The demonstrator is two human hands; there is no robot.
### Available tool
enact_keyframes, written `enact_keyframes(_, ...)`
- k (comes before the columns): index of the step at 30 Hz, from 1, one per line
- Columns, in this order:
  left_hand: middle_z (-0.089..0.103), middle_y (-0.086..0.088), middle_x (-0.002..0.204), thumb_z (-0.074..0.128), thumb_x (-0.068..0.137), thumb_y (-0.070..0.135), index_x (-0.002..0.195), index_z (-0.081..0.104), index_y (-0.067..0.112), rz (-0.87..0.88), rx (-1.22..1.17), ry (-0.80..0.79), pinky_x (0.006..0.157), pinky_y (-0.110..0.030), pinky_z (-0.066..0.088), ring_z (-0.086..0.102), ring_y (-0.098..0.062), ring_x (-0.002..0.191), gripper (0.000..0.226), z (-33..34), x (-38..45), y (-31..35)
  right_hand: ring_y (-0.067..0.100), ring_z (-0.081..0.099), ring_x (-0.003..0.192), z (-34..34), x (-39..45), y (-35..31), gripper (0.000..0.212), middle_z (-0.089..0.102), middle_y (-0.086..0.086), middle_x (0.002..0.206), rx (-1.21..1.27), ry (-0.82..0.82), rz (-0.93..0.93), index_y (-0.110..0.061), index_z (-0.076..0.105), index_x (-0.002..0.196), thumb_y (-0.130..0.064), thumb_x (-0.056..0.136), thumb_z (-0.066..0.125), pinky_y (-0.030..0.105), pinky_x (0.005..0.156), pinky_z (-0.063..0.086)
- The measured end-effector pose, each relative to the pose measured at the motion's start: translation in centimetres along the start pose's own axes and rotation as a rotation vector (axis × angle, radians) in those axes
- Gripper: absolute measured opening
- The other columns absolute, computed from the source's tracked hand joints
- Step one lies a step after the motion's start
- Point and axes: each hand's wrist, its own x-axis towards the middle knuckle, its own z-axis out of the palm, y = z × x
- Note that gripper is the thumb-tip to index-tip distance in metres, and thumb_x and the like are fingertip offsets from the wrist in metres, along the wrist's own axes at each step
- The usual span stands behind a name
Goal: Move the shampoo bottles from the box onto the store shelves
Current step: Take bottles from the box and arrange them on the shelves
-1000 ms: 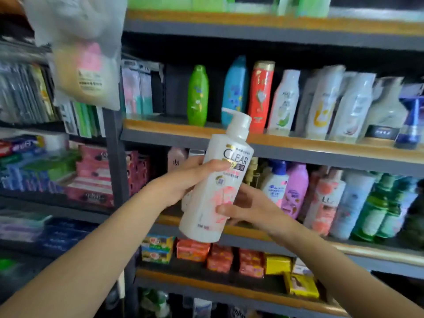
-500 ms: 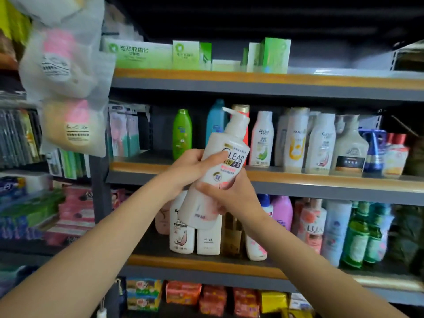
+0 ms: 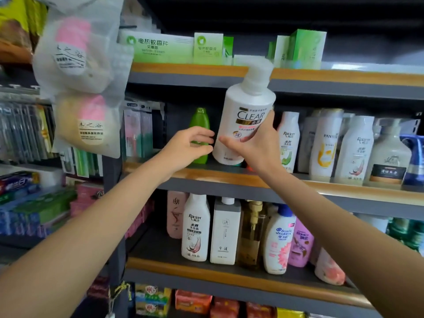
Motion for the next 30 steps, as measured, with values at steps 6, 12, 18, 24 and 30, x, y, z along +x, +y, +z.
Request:
enact_keyframes(6, 0.058, 0.0, 0.124, 0.057, 0.09, 0.008, 0.131, 0.047, 0.016, 0.003, 0.194, 0.01, 0.091, -0.029, 0.047, 0.058, -0.016, 0.106, 0.043, -0.1, 1.0, -0.3, 0.01, 0.062, 0.094, 3.3, 0.9, 1.4, 0.073, 0.064, -0.004, 0.103, -0.012, -0.036, -0.002, -0.012, 0.04, 0.112, -0.037, 0.059, 0.084, 0.034, 0.079, 0.055)
enact_keyframes(12, 0.058, 0.006, 0.117, 0.049, 0.093, 0.003, 0.134, 0.046, 0.022, -0.079, 0.148, 0.041, 0.098, -0.037, 0.045, 0.055, -0.016, 0.11, 0.046, -1.2, 1.9, -2.1, 0.023, 0.06, 0.102, 5.6, 0.7, 1.8, 0.072, 0.061, 0.003, 0.11, -0.098, -0.103, 0.08, -0.009, 0.037, 0.111, -0.036, 0.063, 0.083, 0.041, 0.083, 0.051)
enact_keyframes(18, 0.058, 0.0, 0.111, 0.045, 0.093, -0.002, 0.131, 0.048, 0.015, -0.116, 0.042, 0.178, 0.079, -0.022, 0.051, 0.059, -0.017, 0.101, 0.042, -1.5, 2.6, -3.3, 0.027, 0.06, 0.102, 8.4, 0.8, 1.2, 0.075, 0.061, 0.006, 0.11, -0.131, -0.119, 0.12, -0.01, 0.035, 0.11, -0.042, 0.061, 0.081, 0.045, 0.08, 0.051)
enact_keyframes(24, 0.057, 0.004, 0.105, 0.046, 0.091, -0.002, 0.13, 0.048, 0.016, -0.115, 0.0, 0.281, 0.082, -0.03, 0.05, 0.057, -0.016, 0.098, 0.042, -1.3, 3.5, -4.7, 0.031, 0.055, 0.104, 10.4, 0.4, 0.4, 0.072, 0.056, 0.007, 0.112, -0.166, -0.096, 0.089, -0.011, 0.034, 0.115, -0.043, 0.066, 0.075, 0.044, 0.077, 0.049)
enact_keyframes(30, 0.062, 0.004, 0.115, 0.062, 0.082, 0.008, 0.117, 0.055, 0.019, -0.194, -0.034, 0.334, 0.098, -0.042, 0.046, 0.056, -0.016, 0.109, 0.038, -1.9, 3.9, -6.2, 0.029, 0.044, 0.11, 11.7, 0.8, 0.2, 0.074, 0.048, 0.005, 0.12, -0.385, -0.22, -0.098, -0.011, 0.032, 0.122, -0.039, 0.069, 0.075, 0.039, 0.069, 0.044)
